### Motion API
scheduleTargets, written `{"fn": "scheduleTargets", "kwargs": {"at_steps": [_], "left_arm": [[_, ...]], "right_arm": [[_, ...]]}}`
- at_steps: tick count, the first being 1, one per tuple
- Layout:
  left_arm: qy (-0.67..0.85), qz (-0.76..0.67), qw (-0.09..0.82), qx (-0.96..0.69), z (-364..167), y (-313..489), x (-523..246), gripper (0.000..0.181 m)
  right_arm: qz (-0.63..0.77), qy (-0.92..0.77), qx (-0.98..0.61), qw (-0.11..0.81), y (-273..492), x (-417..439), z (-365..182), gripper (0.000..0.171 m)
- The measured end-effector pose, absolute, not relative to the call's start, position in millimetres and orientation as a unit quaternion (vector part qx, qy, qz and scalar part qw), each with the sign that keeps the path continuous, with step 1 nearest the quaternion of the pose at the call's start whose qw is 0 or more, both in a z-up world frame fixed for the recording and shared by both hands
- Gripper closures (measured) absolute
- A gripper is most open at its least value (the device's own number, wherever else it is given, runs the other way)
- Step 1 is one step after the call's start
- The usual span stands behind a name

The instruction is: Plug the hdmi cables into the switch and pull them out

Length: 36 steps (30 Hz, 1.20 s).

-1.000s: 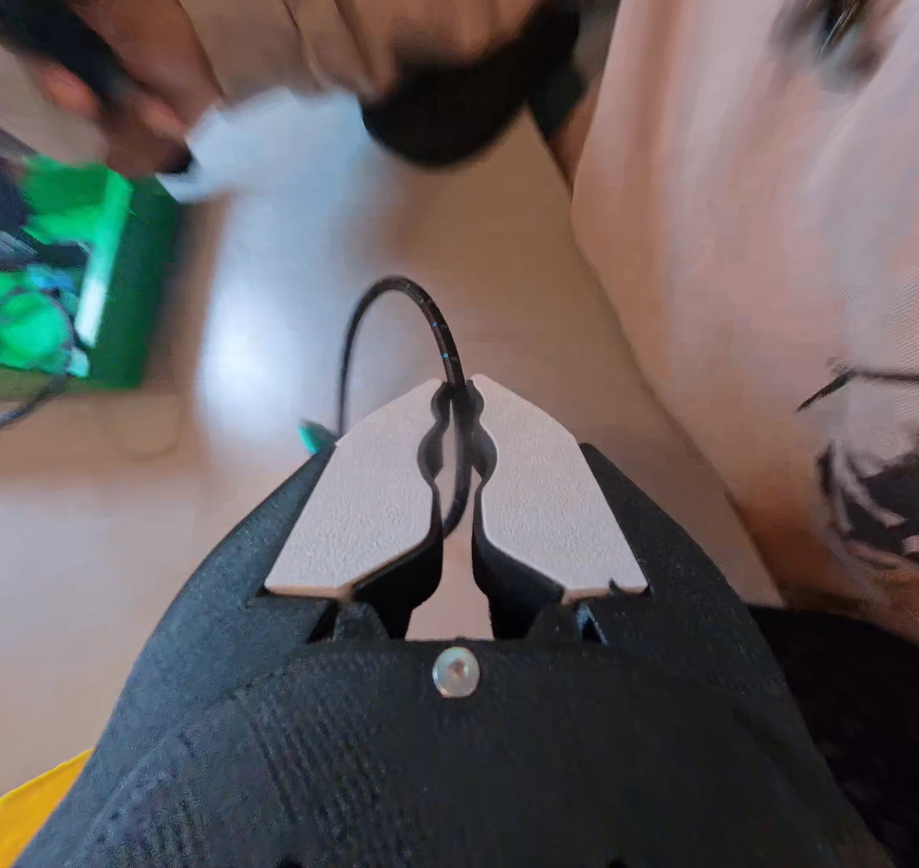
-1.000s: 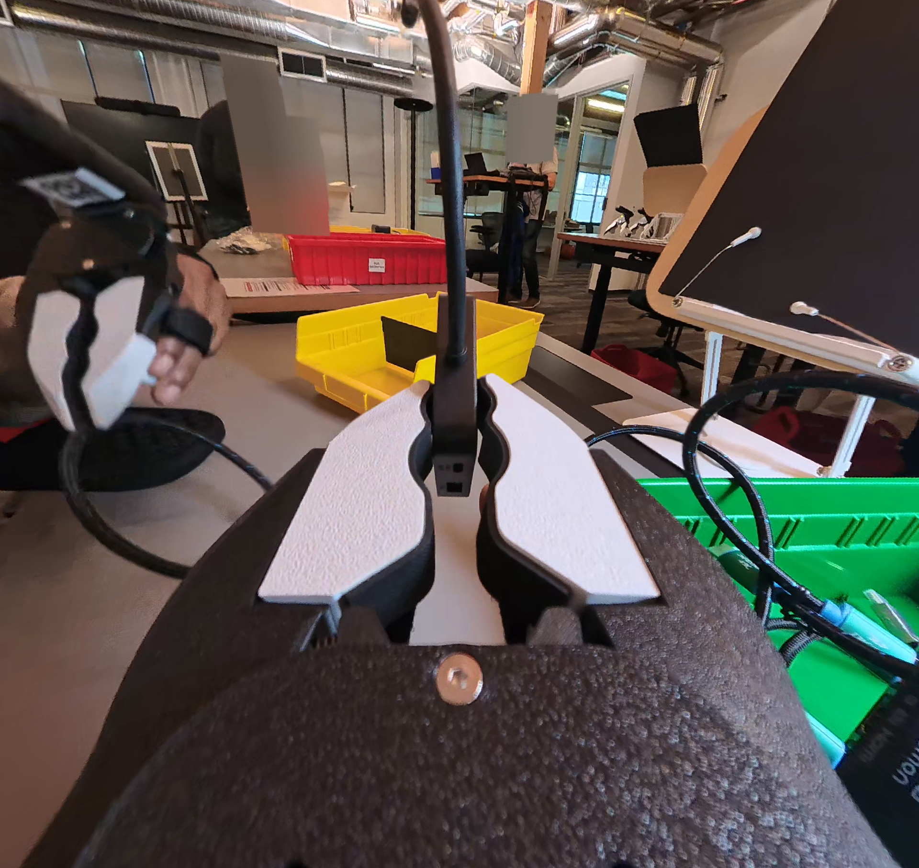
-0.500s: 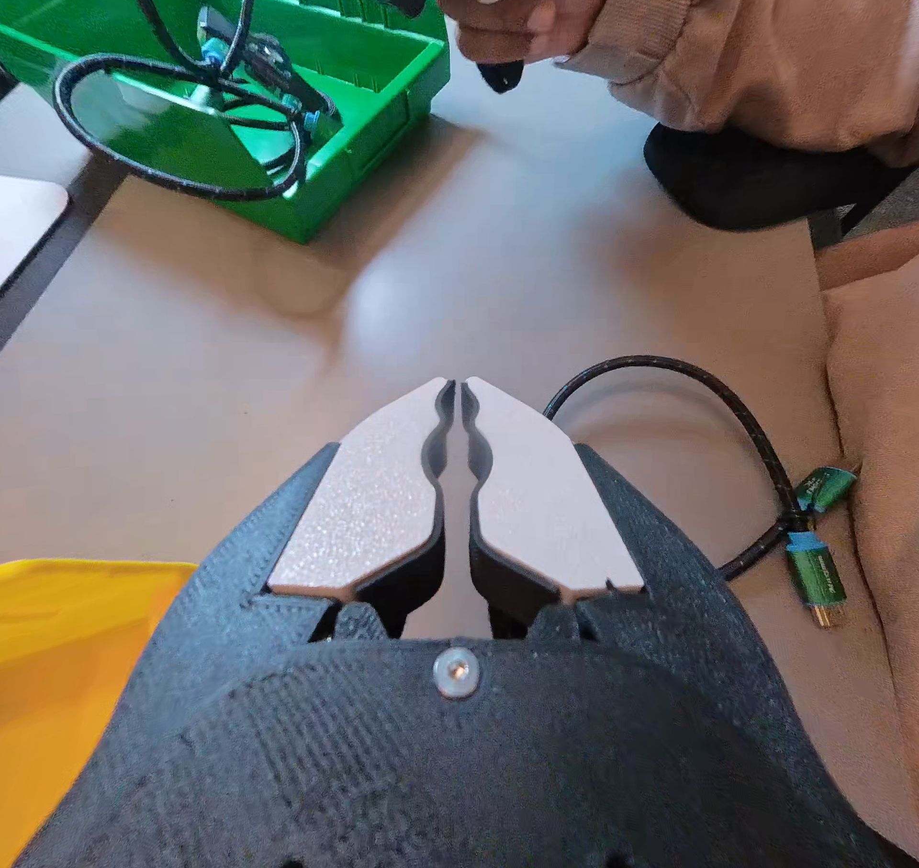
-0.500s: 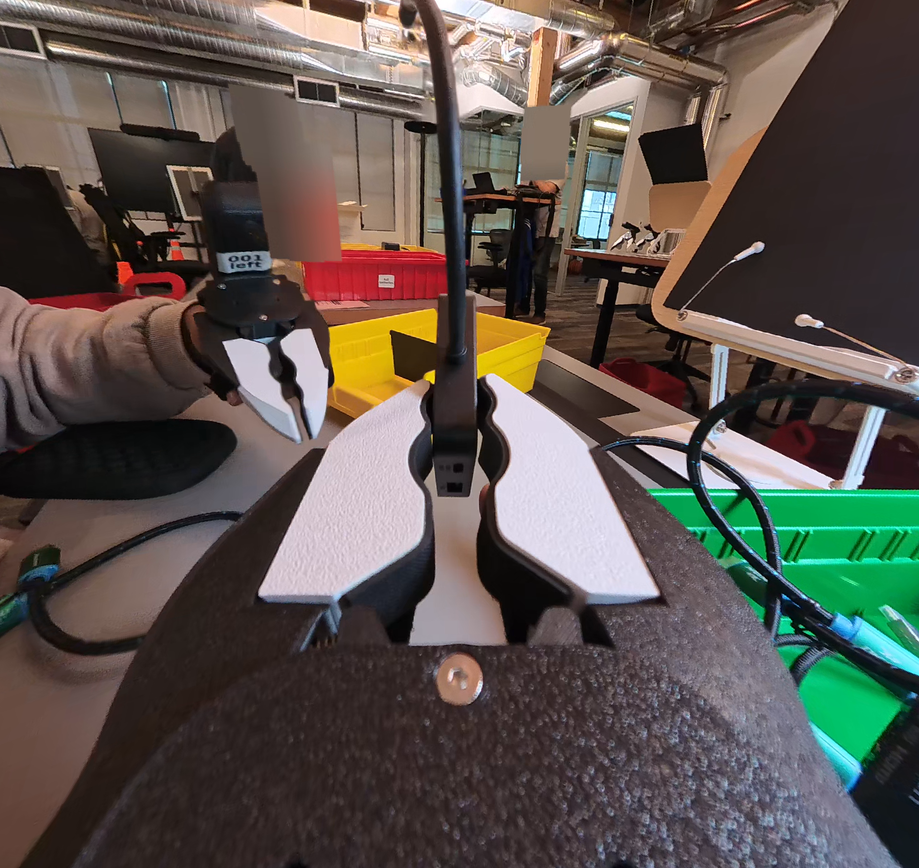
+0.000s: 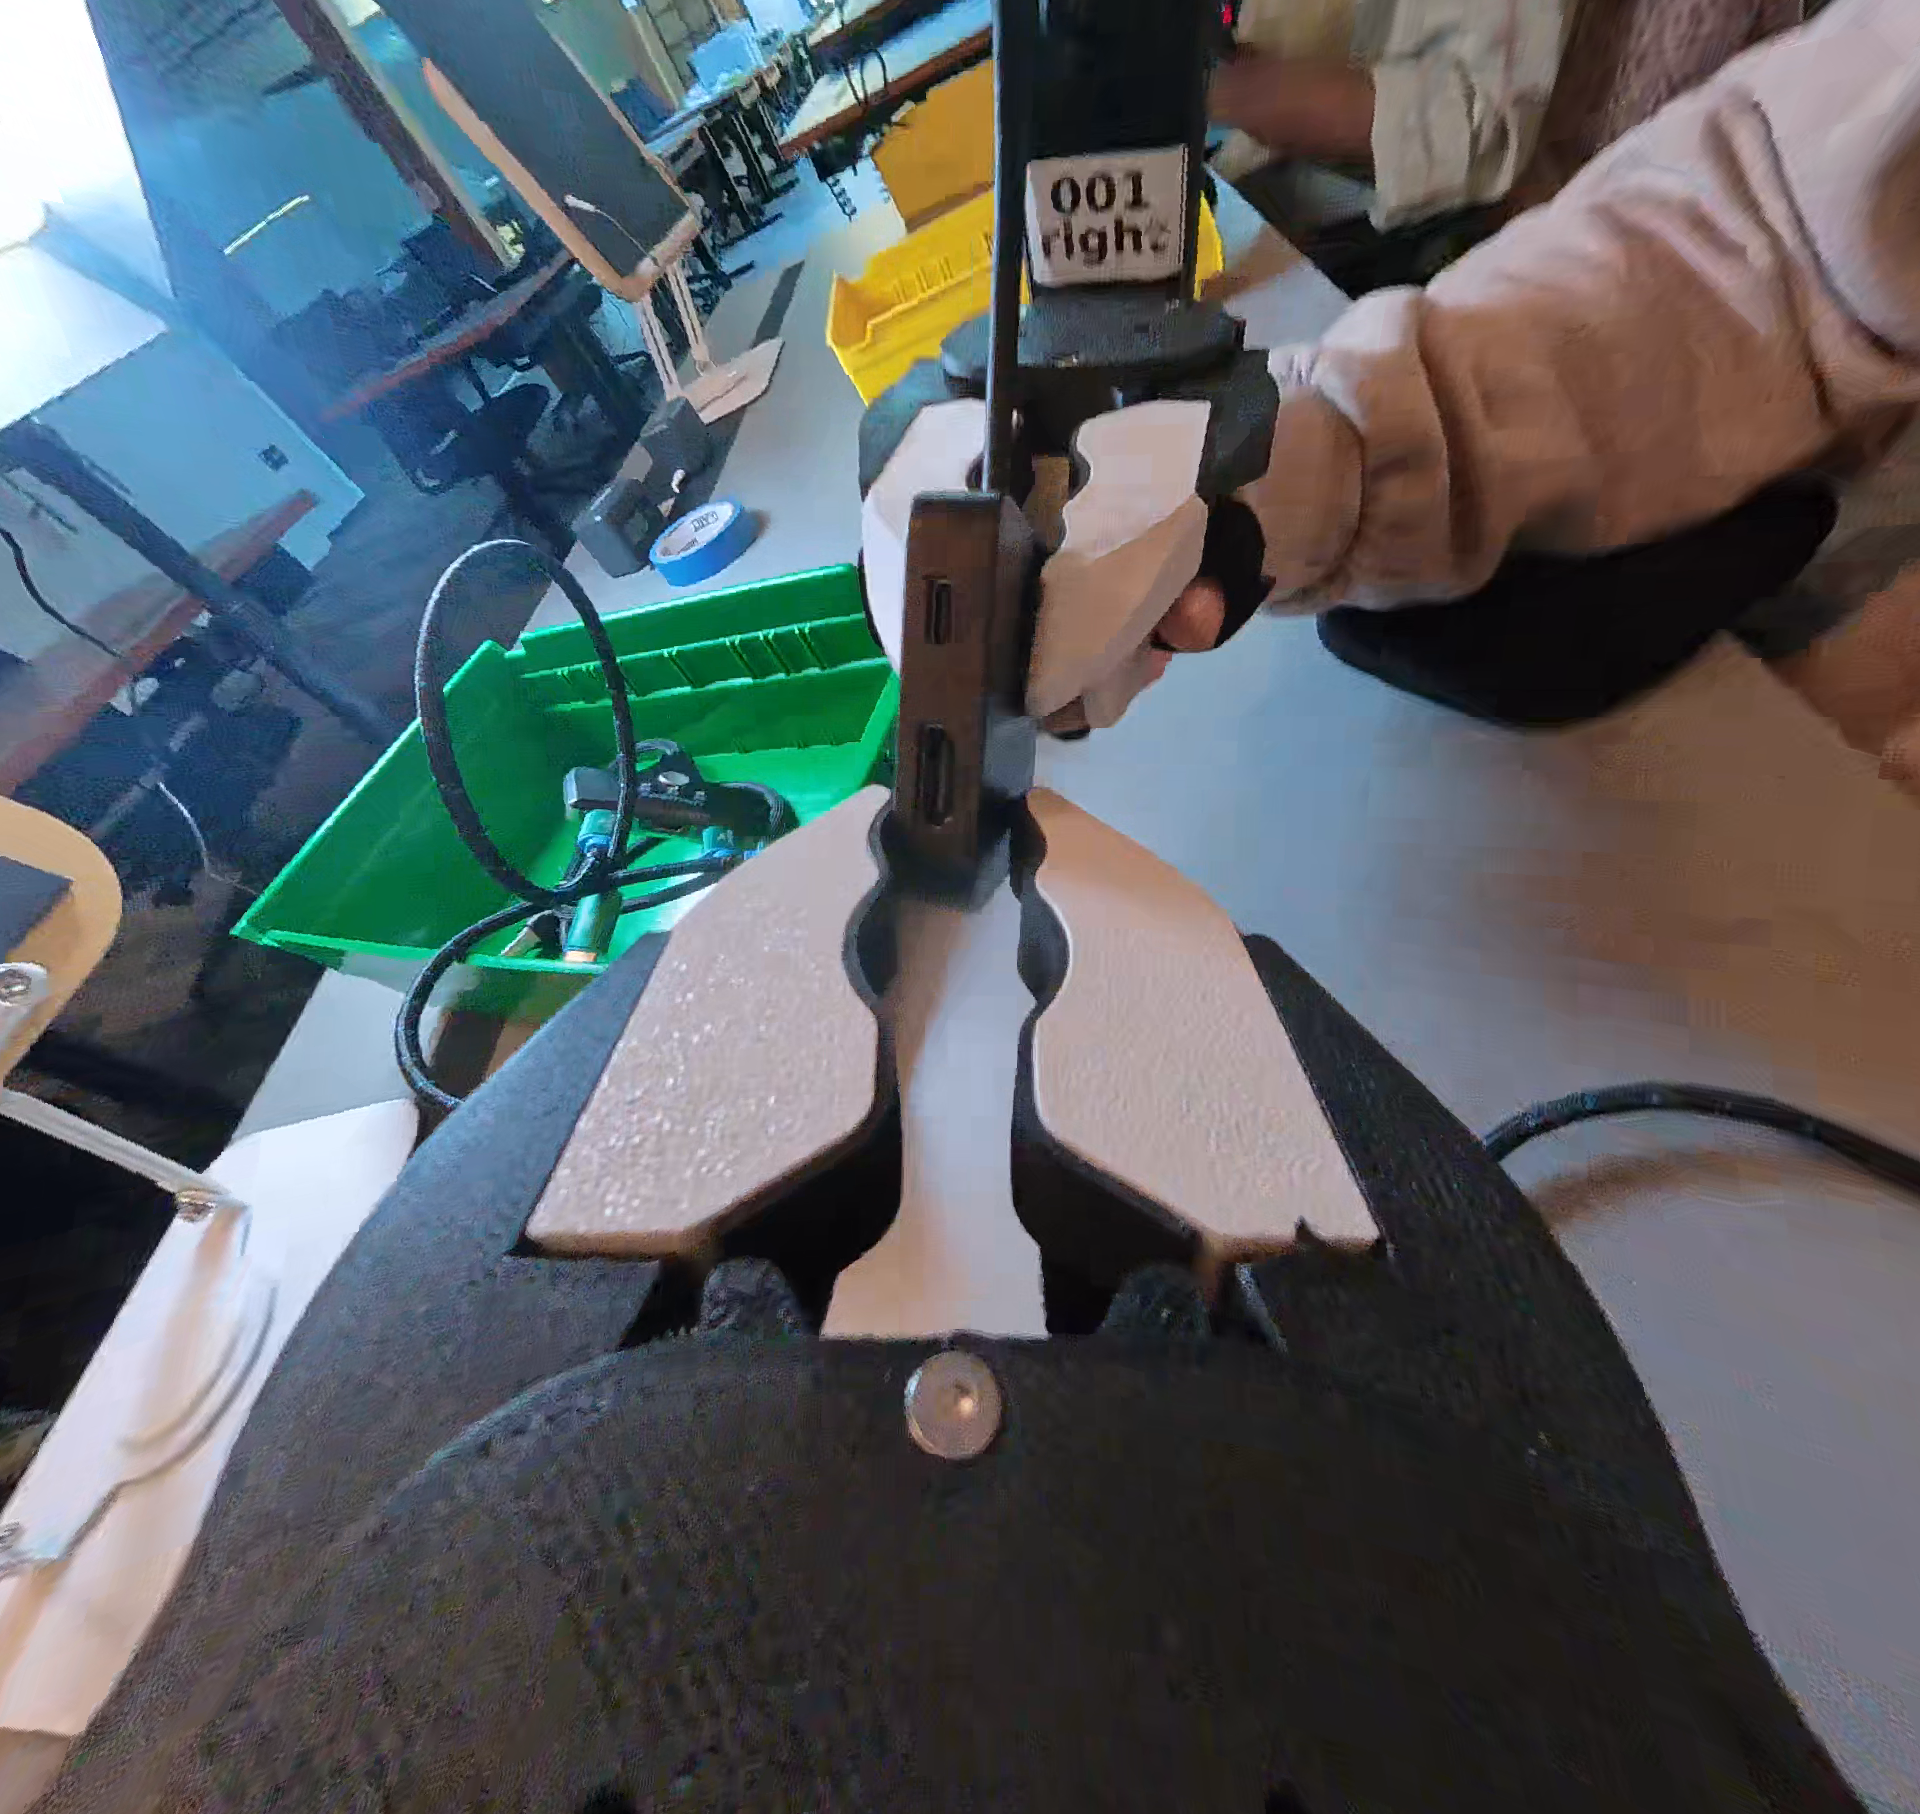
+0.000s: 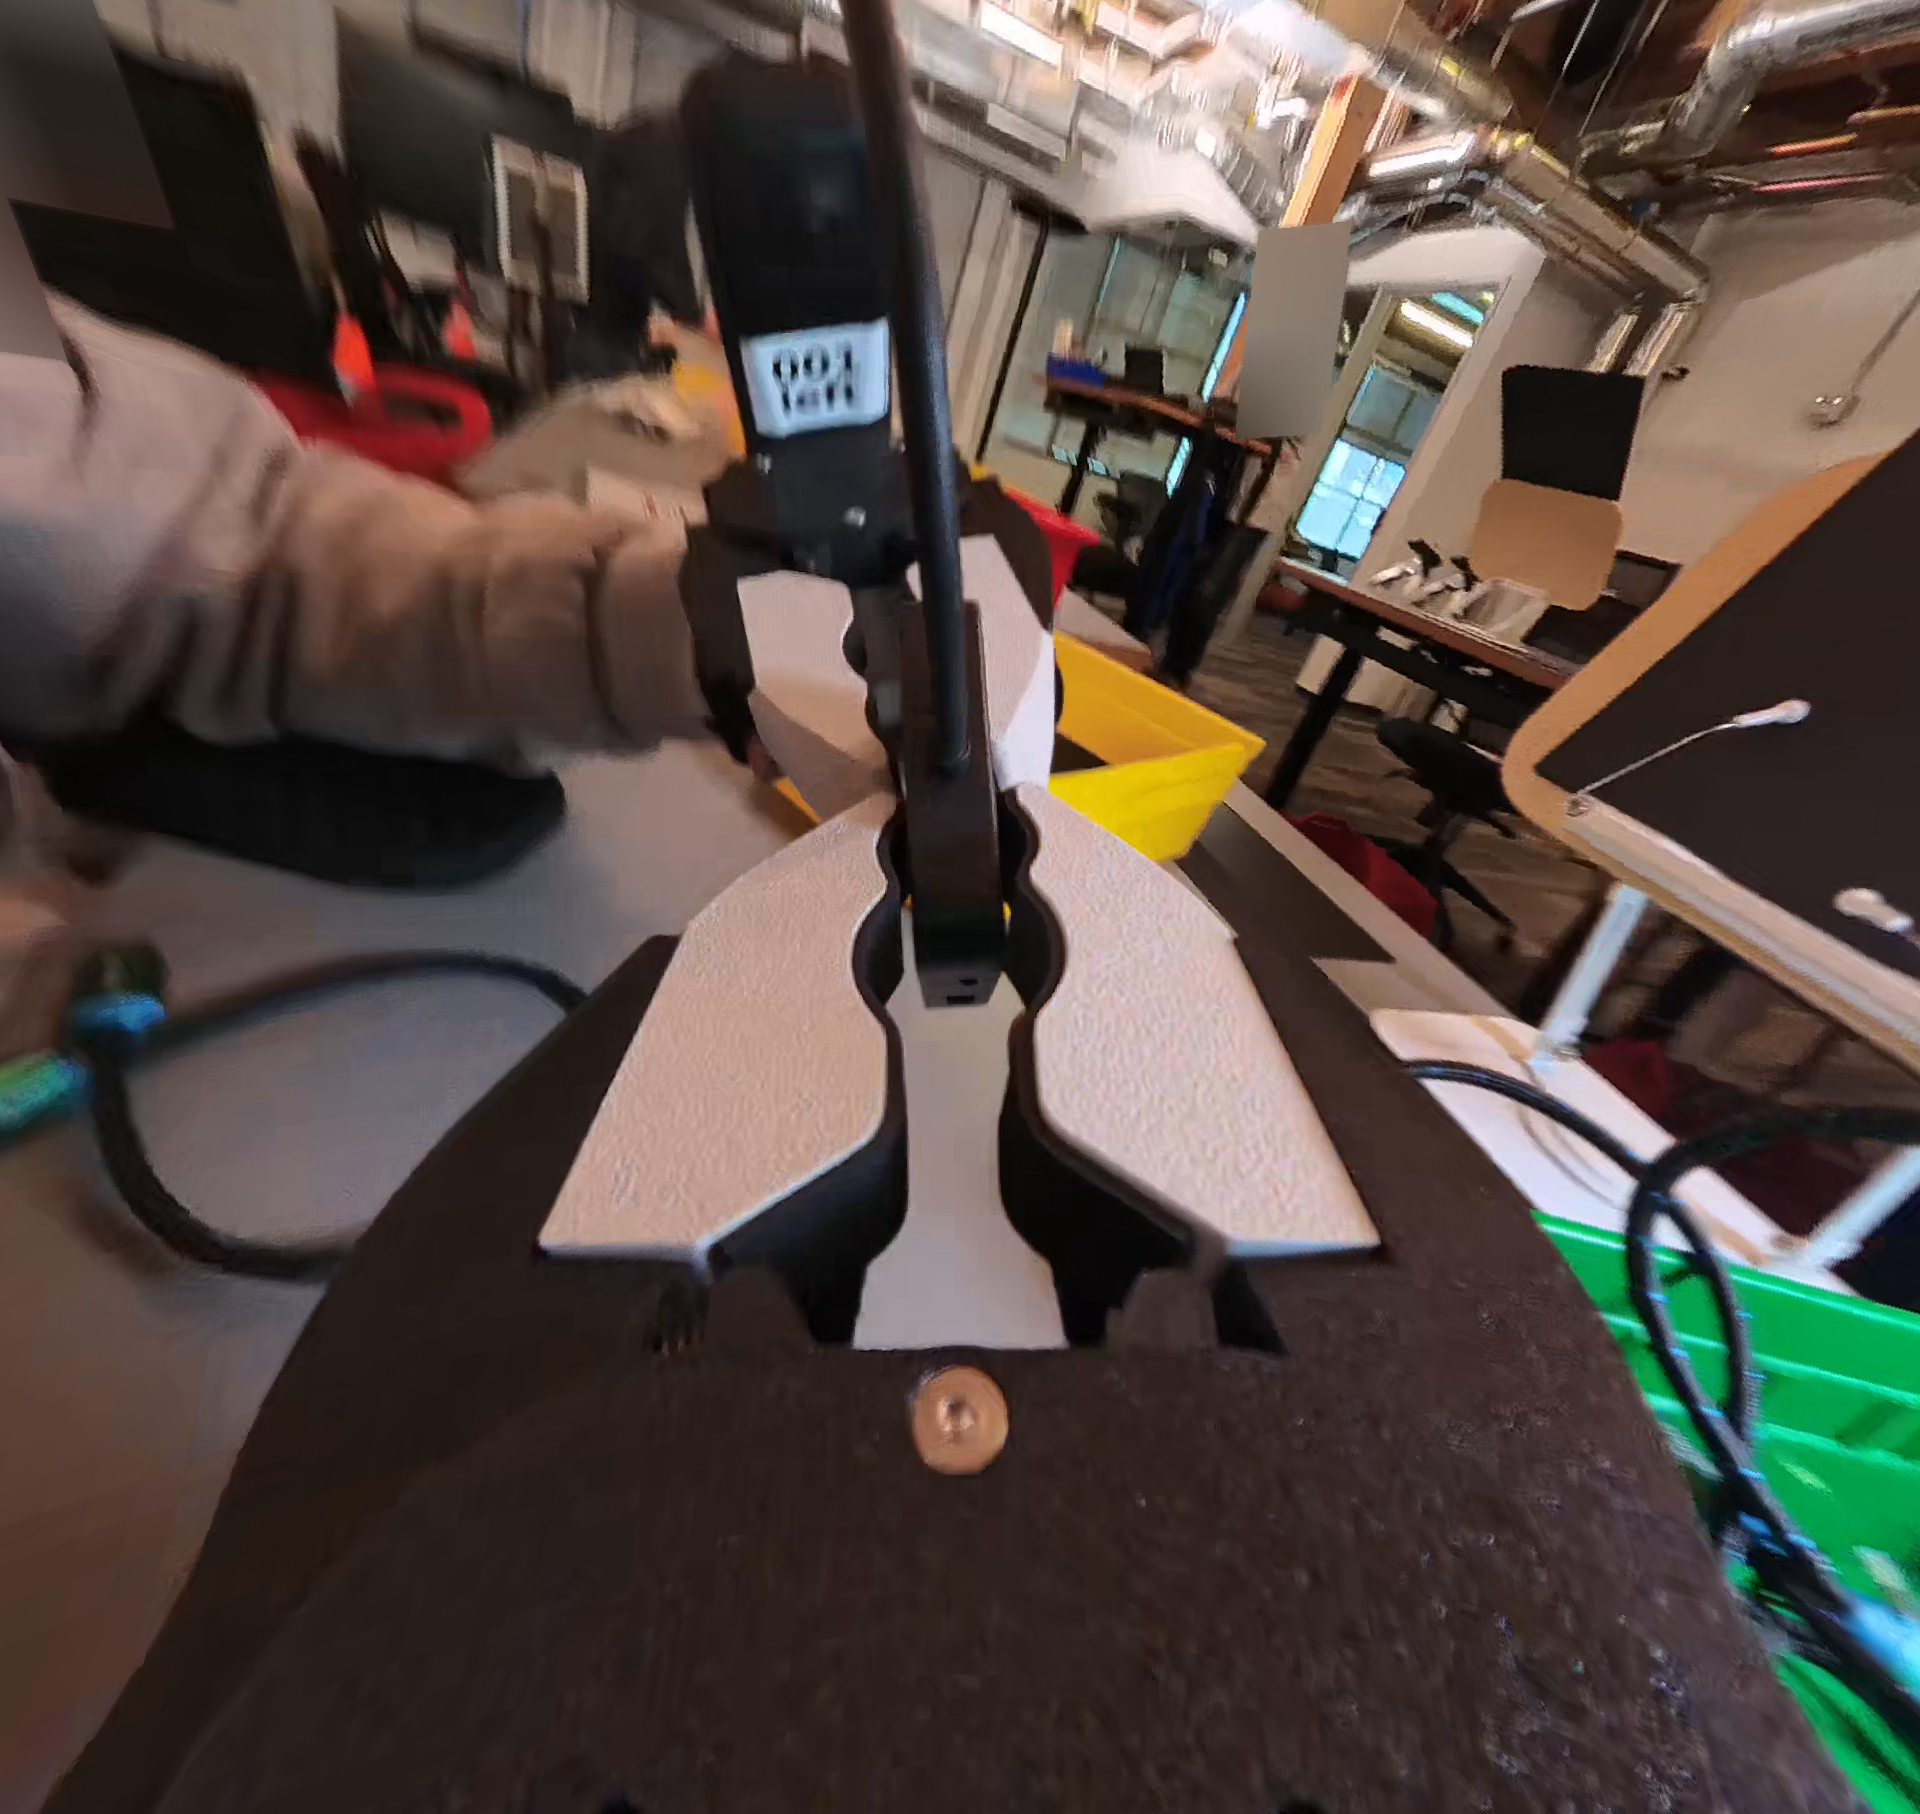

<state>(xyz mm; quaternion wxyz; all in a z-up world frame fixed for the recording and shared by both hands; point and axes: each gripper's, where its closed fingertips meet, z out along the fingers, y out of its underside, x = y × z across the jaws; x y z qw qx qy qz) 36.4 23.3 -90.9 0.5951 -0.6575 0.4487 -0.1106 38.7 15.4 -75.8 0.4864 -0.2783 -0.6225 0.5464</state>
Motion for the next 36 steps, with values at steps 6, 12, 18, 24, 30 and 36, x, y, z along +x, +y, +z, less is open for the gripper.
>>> {"fn": "scheduleTargets", "kwargs": {"at_steps": [6,12,18,24,30,36], "left_arm": [[0.515,-0.032,0.578,-0.632,-135.3,19.1,15.0,0.166],[0.553,0.008,0.549,-0.627,-153.3,20.9,15.7,0.167],[0.513,0.013,0.538,-0.669,-151.1,27.9,6.9,0.161],[0.523,-0.051,0.458,-0.717,-150.2,-20.6,5.8,0.147],[0.569,-0.196,0.318,-0.733,-199.0,-136.1,52.5,0.143],[0.571,-0.179,0.246,-0.763,-244.7,-176.6,92.4,0.132]], "right_arm": [[0.333,-0.711,-0.245,0.569,11.2,16.6,-118.7,0.151],[0.214,-0.744,-0.201,0.599,9.5,9.9,-141.0,0.149],[0.187,-0.741,-0.202,0.613,16.3,8.4,-138.7,0.157],[0.249,-0.698,-0.278,0.611,49.0,17.1,-120.6,0.157],[0.290,-0.674,-0.317,0.601,62.9,16.7,-115.0,0.157],[0.302,-0.673,-0.326,0.591,56.3,11.1,-116.2,0.157]]}}
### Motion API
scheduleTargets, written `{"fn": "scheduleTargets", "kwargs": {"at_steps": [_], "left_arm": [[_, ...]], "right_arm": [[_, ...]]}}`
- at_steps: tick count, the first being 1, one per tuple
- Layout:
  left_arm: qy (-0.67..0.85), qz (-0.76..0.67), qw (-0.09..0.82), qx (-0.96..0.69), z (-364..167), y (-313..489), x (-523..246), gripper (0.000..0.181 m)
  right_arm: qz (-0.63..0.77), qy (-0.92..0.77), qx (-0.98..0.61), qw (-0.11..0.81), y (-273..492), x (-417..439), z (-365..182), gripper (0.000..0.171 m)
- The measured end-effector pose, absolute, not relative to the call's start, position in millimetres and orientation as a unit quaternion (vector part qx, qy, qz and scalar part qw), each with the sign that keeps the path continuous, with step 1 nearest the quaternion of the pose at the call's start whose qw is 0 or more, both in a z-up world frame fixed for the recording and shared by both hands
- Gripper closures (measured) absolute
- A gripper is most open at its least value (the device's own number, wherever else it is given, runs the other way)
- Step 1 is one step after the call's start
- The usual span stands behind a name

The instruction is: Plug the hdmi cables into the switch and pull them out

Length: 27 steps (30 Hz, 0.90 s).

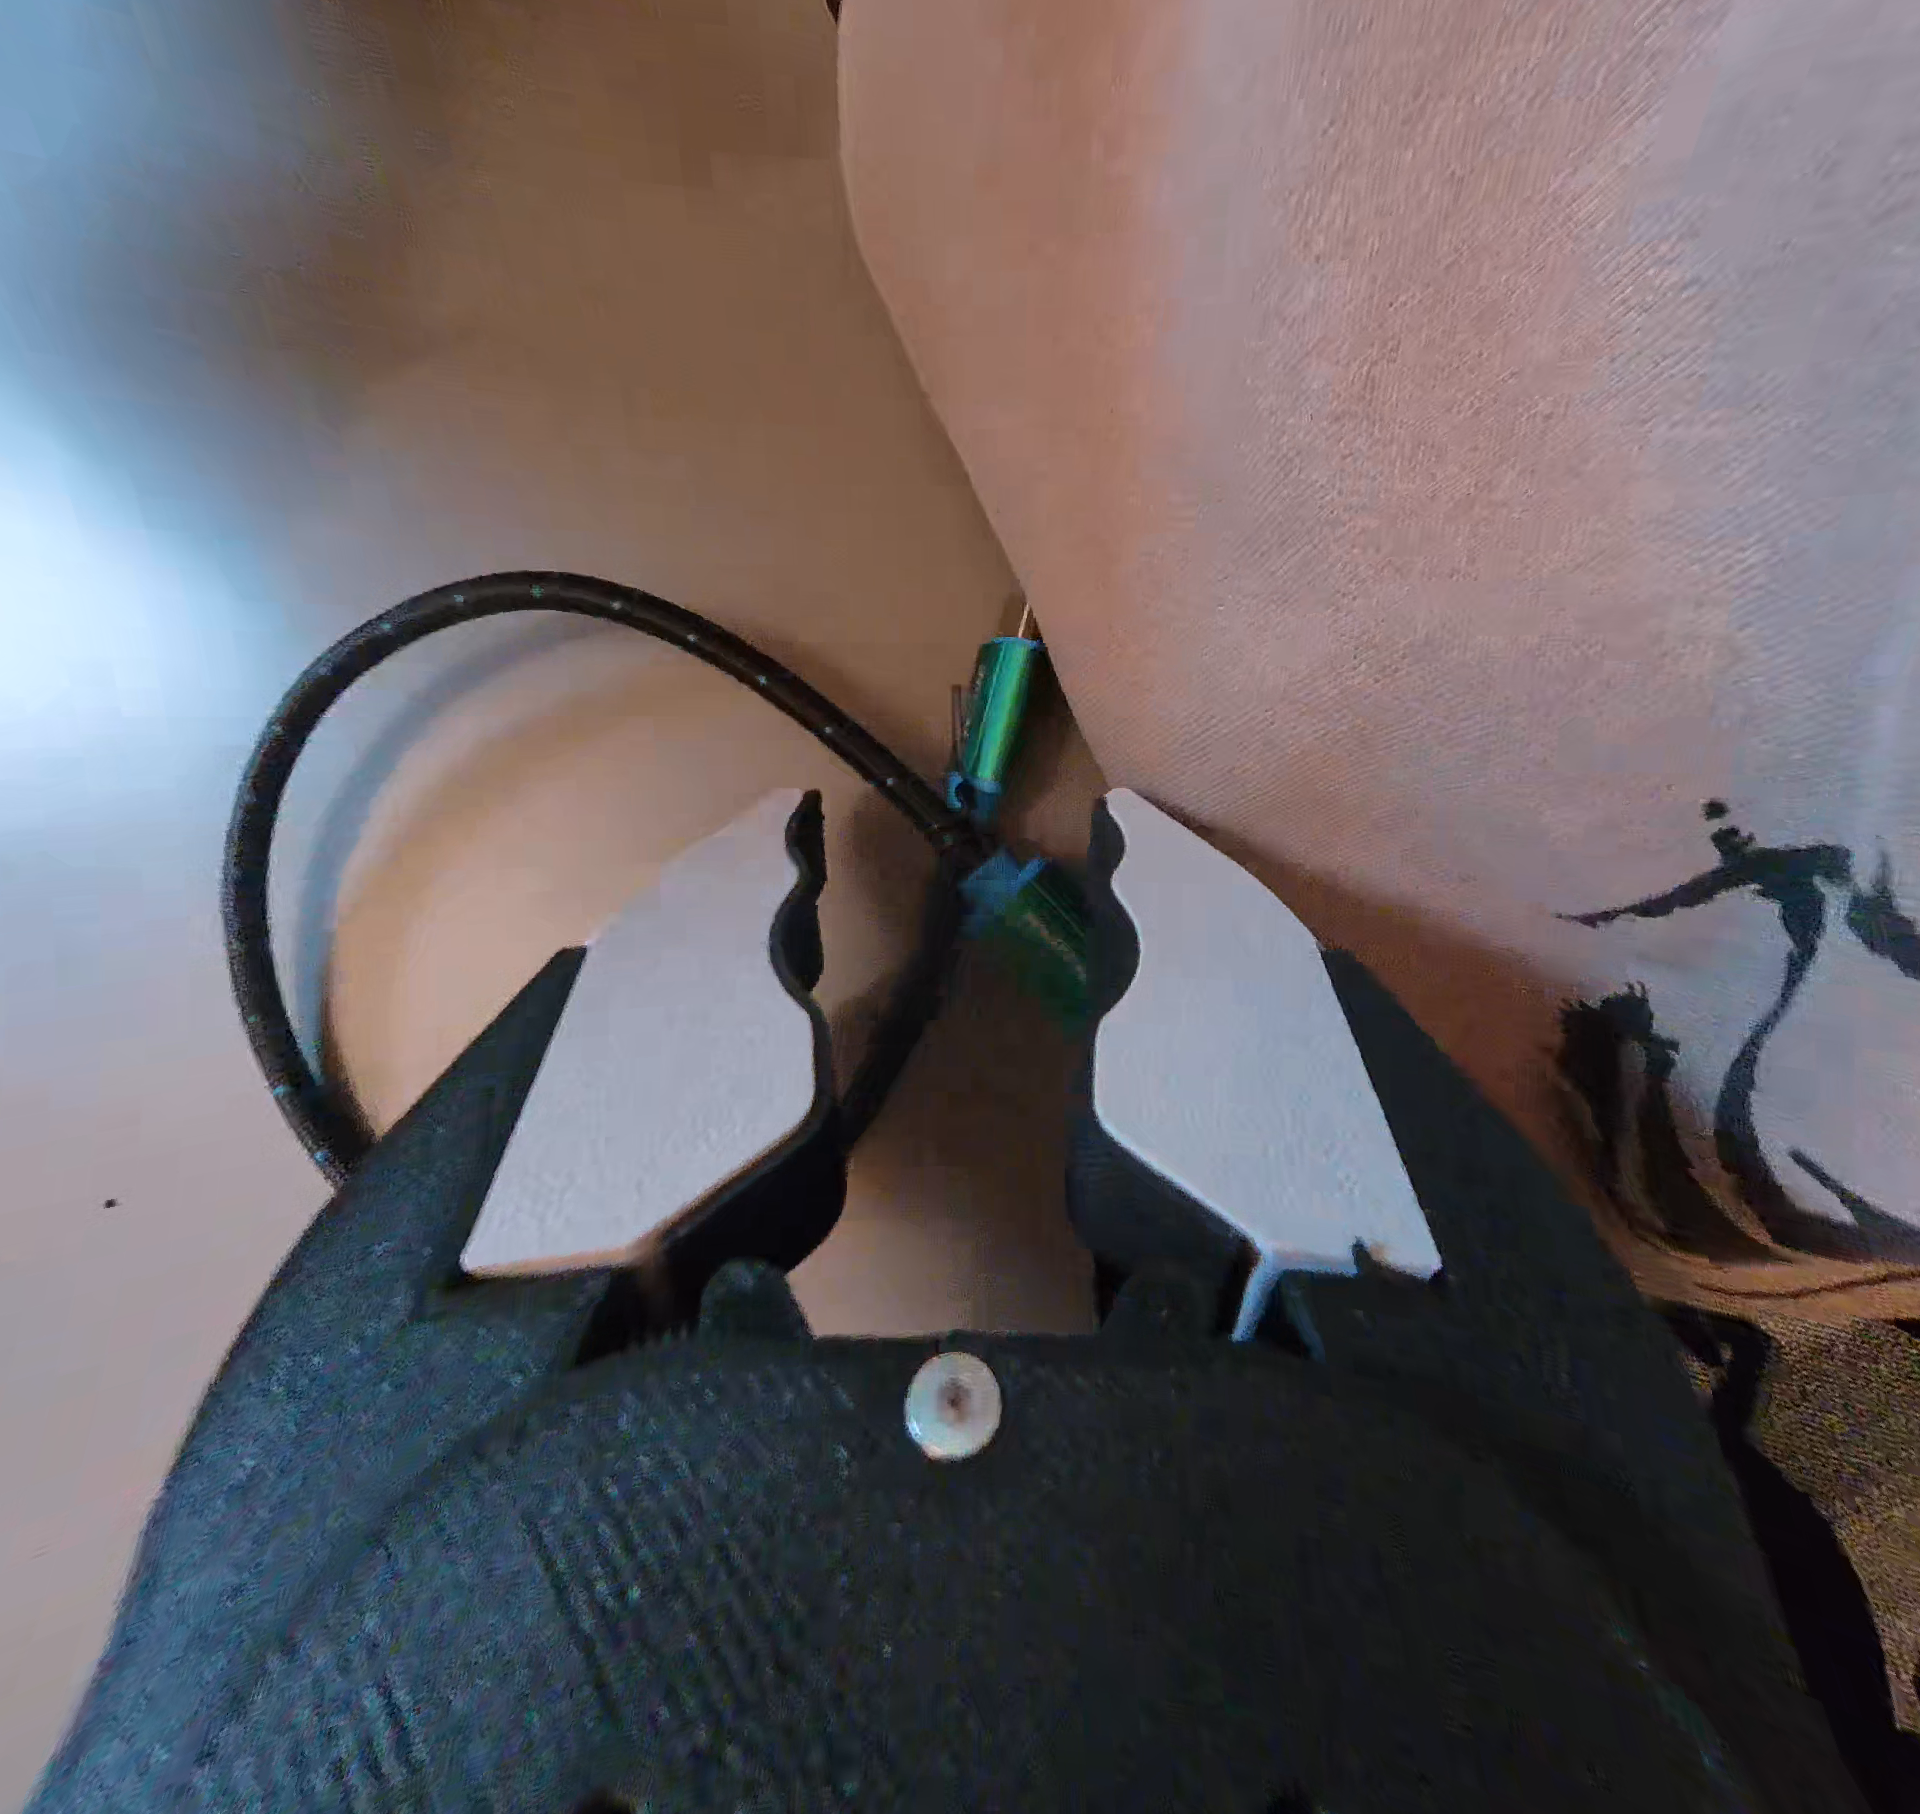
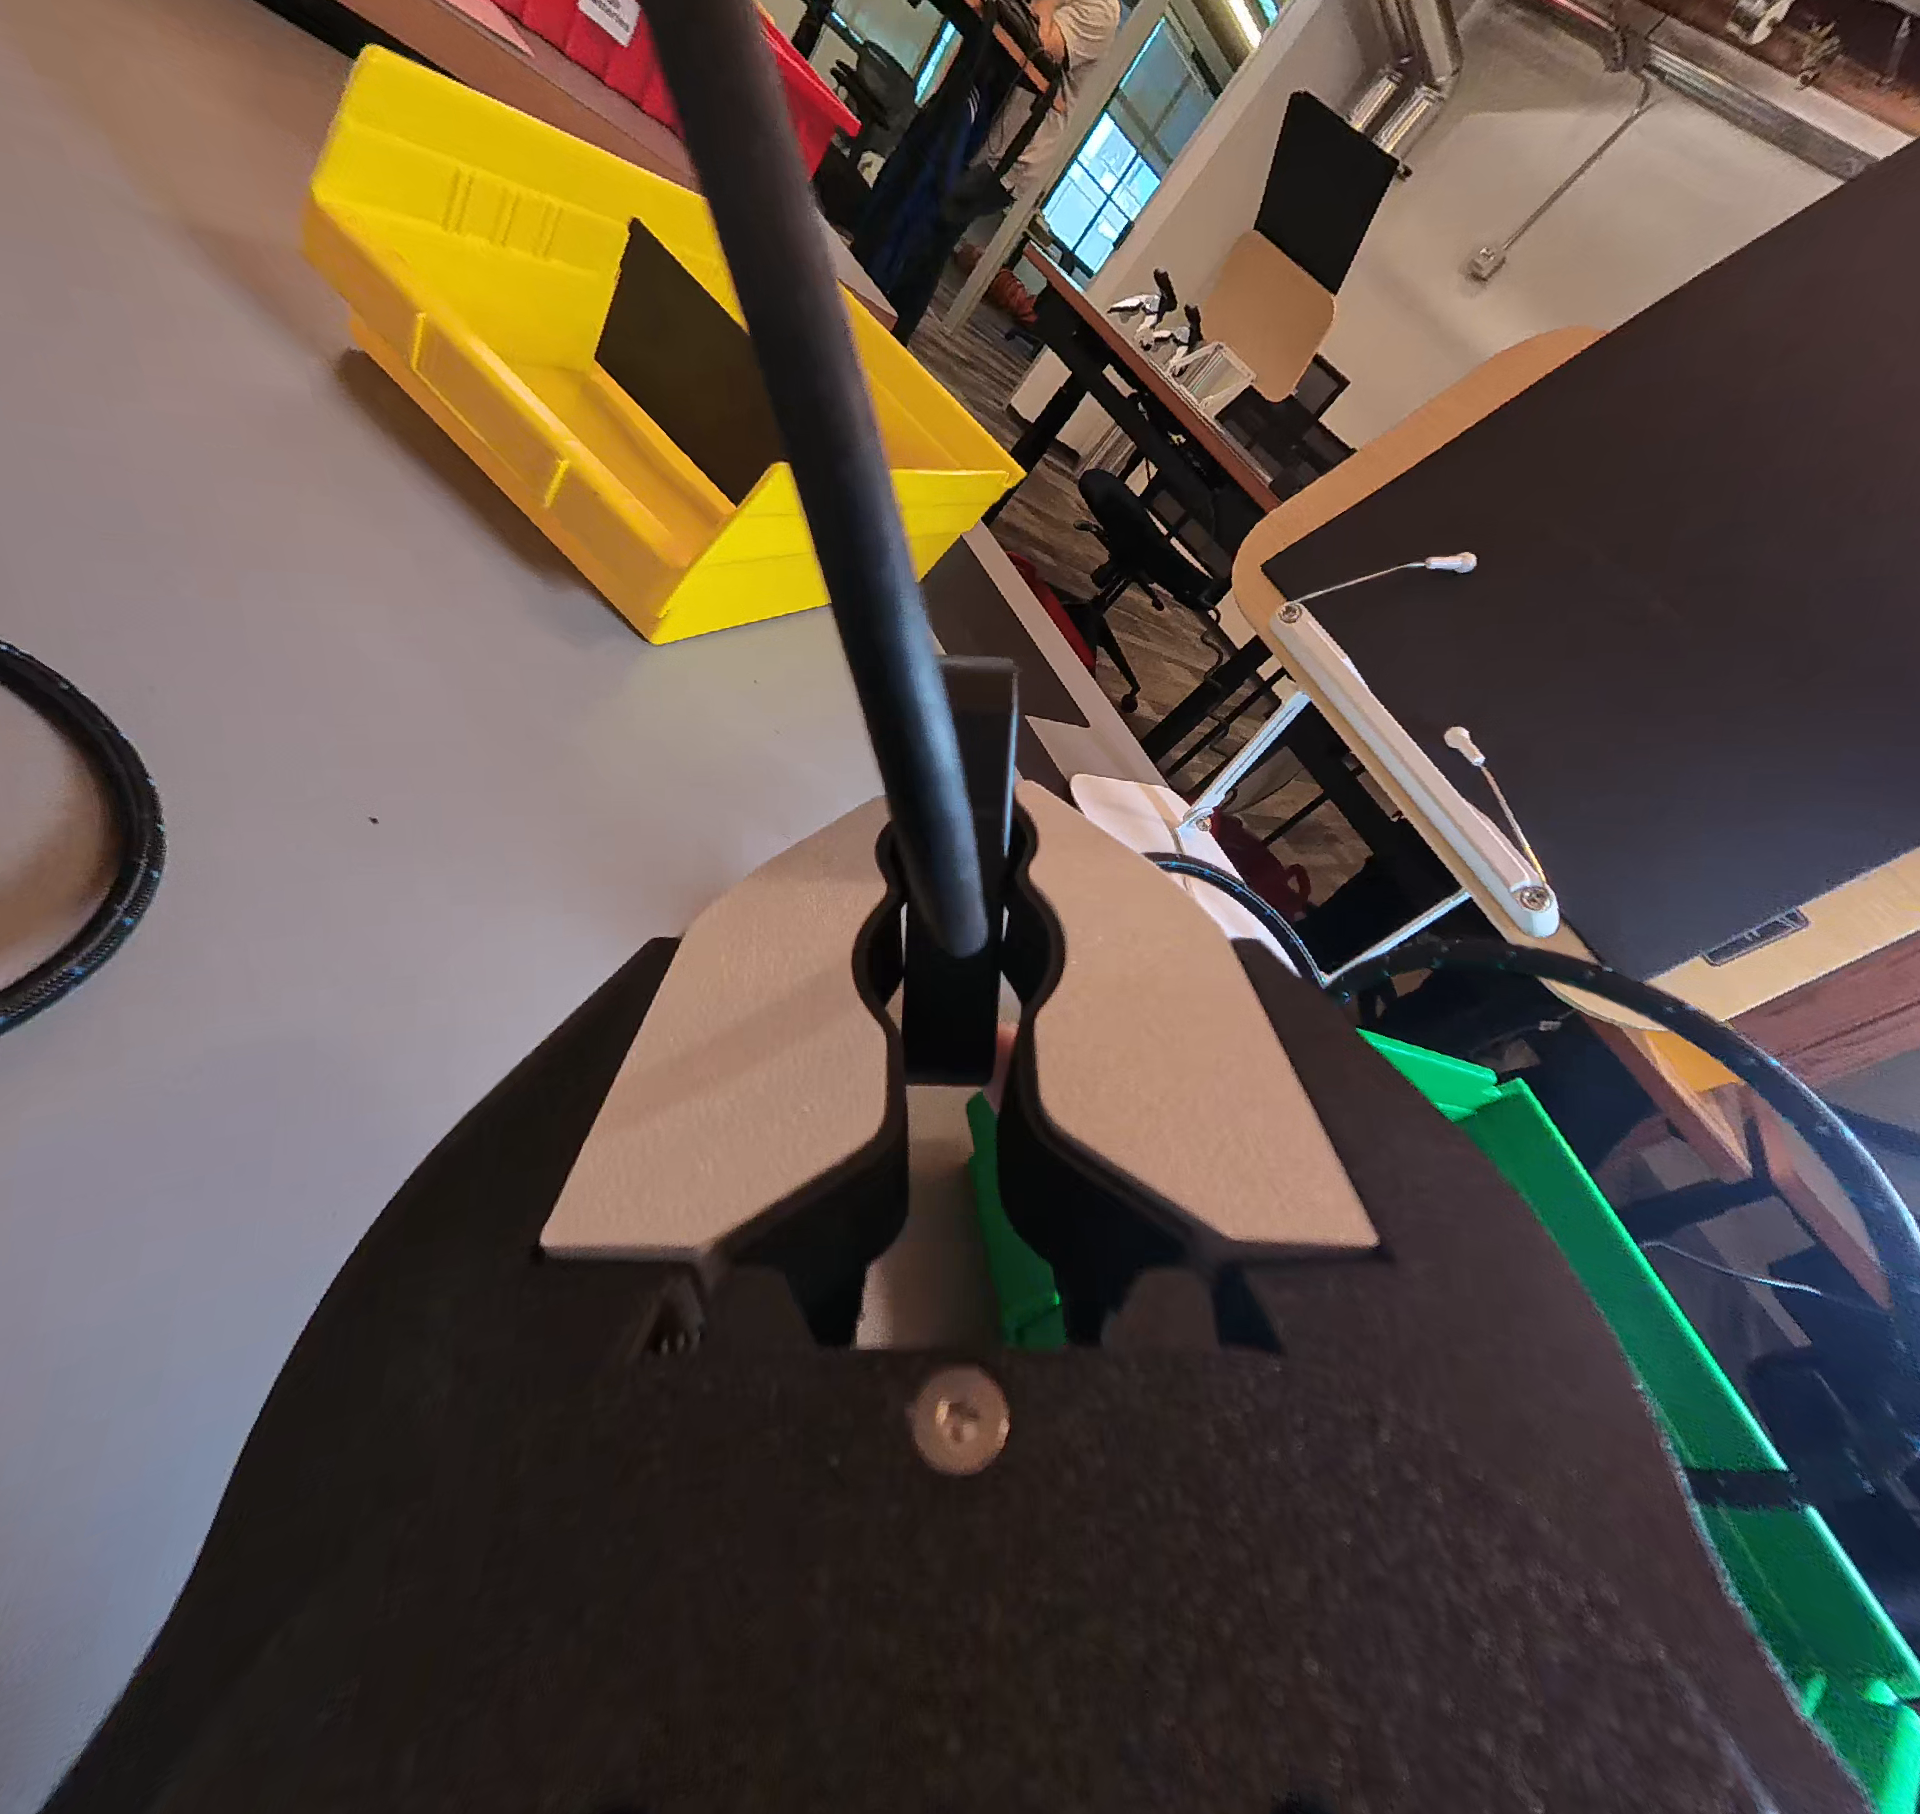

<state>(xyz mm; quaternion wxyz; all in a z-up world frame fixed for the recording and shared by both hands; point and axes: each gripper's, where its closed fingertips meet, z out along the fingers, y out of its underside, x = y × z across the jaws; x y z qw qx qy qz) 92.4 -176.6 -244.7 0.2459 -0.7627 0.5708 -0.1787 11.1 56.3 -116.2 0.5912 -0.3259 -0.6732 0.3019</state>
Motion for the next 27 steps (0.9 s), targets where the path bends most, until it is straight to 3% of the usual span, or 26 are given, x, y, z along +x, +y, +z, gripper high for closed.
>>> {"fn": "scheduleTargets", "kwargs": {"at_steps": [3,6,14,18,27], "left_arm": [[0.551,-0.148,0.254,-0.781,-254.1,-158.1,92.4,0.157],[0.482,-0.105,0.279,-0.824,-252.5,-115.6,72.7,0.160],[0.305,-0.010,0.310,-0.901,-253.8,-1.7,-9.9,0.160],[0.312,-0.056,0.292,-0.902,-255.3,10.4,-12.4,0.138],[0.331,-0.099,0.288,-0.893,-257.4,14.3,-10.5,0.155]], "right_arm": [[0.303,-0.672,-0.327,0.591,55.9,11.9,-114.8,0.157],[0.302,-0.666,-0.329,0.597,59.1,14.7,-111.5,0.157],[0.297,-0.665,-0.342,0.594,75.4,19.9,-114.8,0.157],[0.300,-0.668,-0.346,0.587,79.8,21.1,-117.4,0.157],[0.288,-0.679,-0.334,0.586,75.7,20.7,-120.7,0.157]]}}
